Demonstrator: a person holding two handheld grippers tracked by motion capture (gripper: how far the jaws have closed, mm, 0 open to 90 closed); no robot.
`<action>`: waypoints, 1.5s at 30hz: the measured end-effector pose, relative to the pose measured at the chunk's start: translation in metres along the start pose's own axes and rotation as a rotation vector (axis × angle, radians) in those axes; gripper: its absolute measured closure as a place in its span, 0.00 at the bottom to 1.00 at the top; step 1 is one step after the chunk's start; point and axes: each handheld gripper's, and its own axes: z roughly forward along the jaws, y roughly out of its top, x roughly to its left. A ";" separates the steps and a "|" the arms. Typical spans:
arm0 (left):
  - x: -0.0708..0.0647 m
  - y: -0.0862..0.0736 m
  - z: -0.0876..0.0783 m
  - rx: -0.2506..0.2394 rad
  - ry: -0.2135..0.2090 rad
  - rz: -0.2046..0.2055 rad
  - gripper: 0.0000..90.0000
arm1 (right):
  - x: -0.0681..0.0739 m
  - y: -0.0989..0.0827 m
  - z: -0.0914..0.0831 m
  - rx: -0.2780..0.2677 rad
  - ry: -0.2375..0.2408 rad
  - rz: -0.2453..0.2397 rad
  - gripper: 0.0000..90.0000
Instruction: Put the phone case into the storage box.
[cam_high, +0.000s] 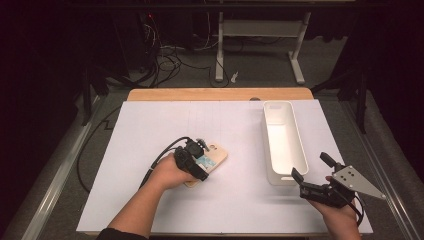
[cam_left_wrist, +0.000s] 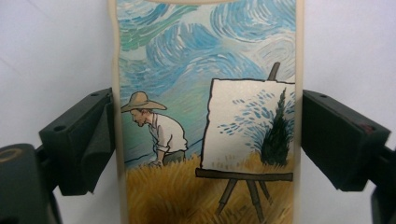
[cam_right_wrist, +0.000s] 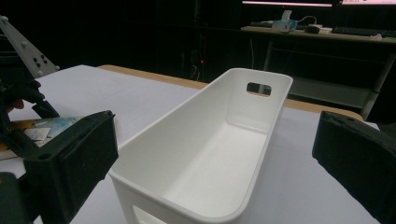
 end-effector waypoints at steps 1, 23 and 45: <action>0.001 -0.001 -0.001 -0.002 0.003 -0.001 0.13 | 0.000 0.000 0.000 0.001 0.001 -0.002 0.01; -0.001 -0.034 -0.024 -0.139 -0.030 -0.009 0.13 | 0.001 0.000 0.000 0.004 0.002 -0.002 0.01; -0.003 -0.105 -0.040 -0.464 -0.079 -0.130 0.13 | 0.001 0.000 0.000 0.005 0.000 -0.002 0.01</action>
